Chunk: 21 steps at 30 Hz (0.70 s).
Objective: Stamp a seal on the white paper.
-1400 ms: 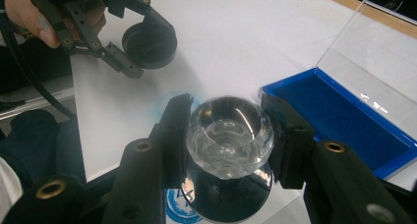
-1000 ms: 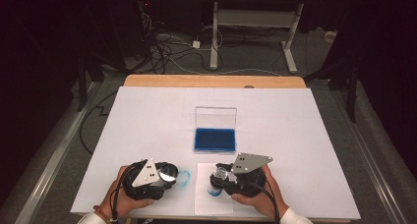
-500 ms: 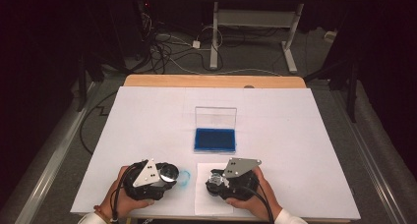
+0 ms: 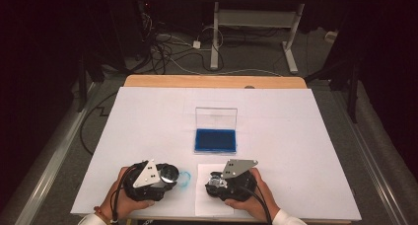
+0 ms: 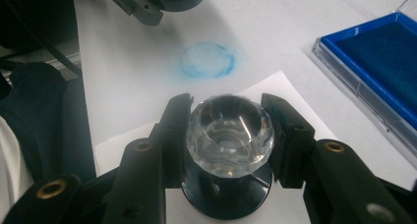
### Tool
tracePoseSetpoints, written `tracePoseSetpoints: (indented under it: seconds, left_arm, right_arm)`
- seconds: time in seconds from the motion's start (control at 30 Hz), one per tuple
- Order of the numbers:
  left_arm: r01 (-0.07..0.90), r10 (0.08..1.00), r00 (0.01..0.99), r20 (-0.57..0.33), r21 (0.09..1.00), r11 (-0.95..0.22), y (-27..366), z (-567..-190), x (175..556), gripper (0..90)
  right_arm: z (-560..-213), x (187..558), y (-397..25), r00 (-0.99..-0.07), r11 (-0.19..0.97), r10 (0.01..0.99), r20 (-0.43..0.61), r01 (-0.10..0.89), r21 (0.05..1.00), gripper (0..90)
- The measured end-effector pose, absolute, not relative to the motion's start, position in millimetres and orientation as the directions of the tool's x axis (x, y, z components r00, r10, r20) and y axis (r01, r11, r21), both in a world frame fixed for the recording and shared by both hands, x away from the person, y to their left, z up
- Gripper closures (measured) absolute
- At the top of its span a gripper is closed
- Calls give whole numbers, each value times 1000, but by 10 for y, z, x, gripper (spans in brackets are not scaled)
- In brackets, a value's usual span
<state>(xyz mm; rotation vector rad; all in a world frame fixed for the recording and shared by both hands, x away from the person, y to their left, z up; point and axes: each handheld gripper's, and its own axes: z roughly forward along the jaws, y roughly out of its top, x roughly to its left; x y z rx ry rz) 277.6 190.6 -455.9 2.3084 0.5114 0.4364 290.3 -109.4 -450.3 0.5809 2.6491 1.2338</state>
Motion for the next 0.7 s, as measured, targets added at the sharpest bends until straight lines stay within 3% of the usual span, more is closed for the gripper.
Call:
tracePoseSetpoints:
  seconds: [0.7]
  left_arm:
    - [234,475,866,155,714,-660,1907,-4556,2763,366]
  right_arm:
    - [-4553,2922,-1144,-908,547,414,70,310,778,574]
